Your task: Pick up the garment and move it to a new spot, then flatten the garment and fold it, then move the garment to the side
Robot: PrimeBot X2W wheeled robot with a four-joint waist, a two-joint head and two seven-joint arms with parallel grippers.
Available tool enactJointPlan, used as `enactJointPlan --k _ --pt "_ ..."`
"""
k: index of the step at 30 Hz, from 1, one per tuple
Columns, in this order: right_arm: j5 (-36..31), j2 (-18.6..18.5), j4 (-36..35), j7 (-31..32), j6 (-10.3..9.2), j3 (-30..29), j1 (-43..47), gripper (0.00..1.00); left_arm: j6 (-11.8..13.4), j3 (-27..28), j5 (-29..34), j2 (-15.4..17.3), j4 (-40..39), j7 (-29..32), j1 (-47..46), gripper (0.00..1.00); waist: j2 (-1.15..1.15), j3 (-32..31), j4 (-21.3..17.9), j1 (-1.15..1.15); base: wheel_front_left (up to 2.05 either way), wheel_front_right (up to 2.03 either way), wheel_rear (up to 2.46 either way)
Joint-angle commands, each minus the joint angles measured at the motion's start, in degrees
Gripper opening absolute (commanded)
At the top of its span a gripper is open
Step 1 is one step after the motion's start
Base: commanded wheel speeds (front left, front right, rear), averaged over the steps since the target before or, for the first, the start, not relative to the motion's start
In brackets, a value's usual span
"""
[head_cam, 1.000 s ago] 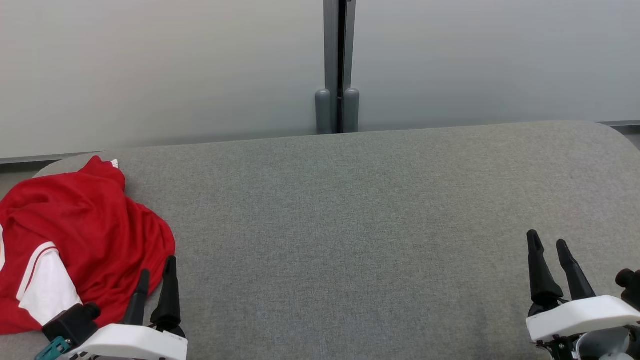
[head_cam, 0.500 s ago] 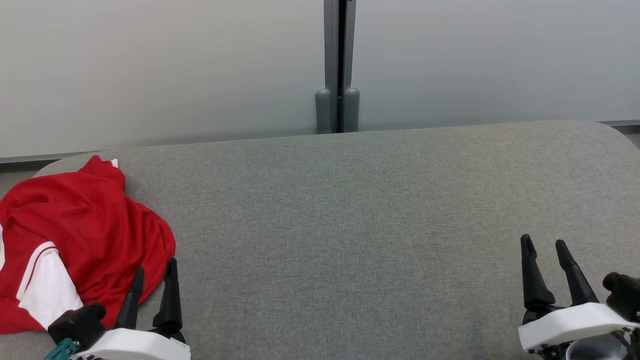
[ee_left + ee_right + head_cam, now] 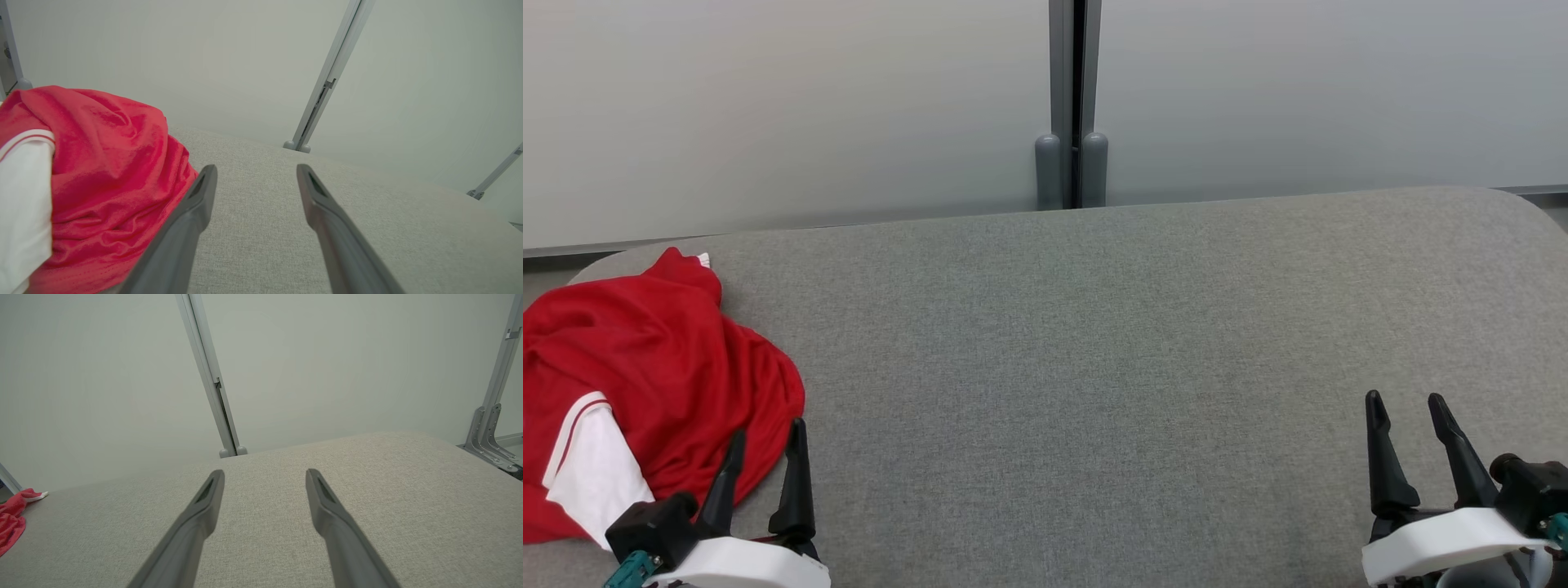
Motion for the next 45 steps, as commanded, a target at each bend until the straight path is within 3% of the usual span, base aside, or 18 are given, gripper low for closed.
enactJointPlan --k 1,27,45 --pt "-1.7 -0.1 -0.5 -0.6 0.11 -0.1 0.2 1.0 0.3 0.3 1.7 0.5 -0.6 -0.5 -0.2 1.0 0.0 0.2 0.0 0.0 0.0 0.0 0.0" --pt "-13.5 0.4 -0.6 -3.7 0.12 -1.0 0.9 1.0 -0.1 2.0 13.7 0.4 1.4 -3.6 0.4 1.0 0.0 0.5 -0.6 0.0 0.0 0.0 0.0" --pt "-18.0 0.2 -0.3 -5.3 0.13 -1.8 0.9 1.0 -0.5 2.8 18.2 0.0 3.6 -5.2 0.9 1.0 0.0 0.7 -0.3 0.0 0.0 0.0 0.0"
